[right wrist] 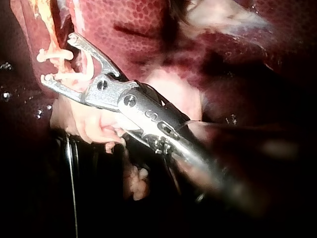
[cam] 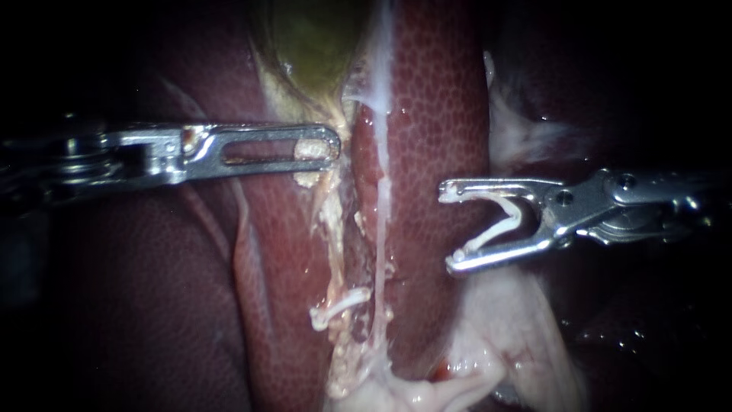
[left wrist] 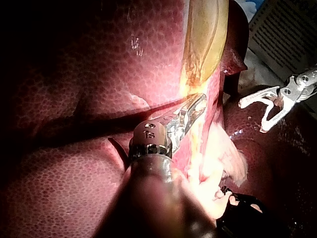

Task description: Clipping second clip left tube

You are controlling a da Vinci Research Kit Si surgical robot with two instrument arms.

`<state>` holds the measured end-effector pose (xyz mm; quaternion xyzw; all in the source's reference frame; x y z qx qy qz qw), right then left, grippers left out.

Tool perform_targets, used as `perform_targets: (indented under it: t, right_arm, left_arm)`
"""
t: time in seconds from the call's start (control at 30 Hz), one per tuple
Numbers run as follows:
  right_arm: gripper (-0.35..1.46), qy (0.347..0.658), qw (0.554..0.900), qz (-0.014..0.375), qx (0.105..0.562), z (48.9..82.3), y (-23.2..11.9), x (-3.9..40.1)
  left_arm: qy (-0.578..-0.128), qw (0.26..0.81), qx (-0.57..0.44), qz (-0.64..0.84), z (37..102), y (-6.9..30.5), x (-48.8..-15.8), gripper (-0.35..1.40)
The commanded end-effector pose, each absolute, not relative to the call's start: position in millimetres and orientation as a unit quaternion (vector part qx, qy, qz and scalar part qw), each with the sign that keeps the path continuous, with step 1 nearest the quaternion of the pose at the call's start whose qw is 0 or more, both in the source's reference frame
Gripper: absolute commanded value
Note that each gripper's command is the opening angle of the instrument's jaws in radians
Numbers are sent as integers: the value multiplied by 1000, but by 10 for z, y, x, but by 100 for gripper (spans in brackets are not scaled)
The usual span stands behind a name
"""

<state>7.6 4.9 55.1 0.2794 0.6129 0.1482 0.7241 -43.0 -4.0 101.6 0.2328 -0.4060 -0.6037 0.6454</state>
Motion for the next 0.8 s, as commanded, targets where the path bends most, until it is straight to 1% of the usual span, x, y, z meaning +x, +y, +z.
perform_targets:
  t: [0.03,0.3,0.47,0.8]
  right_arm:
    - [60,613,724,148,279,551,48,76]
    - [60,613,724,149,279,552,49,78]
    - [60,613,724,149,278,553,48,80]
    - [60,614,724,150,278,553,48,81]
  left_arm:
    - [-406,645,233,-604,1016,-40,-429,-35]
    - [-405,645,236,-603,1002,-40,-421,-35]
    - [-404,645,240,-603,986,-36,-405,-35]
    - [-416,632,233,-611,954,-27,-379,-35]
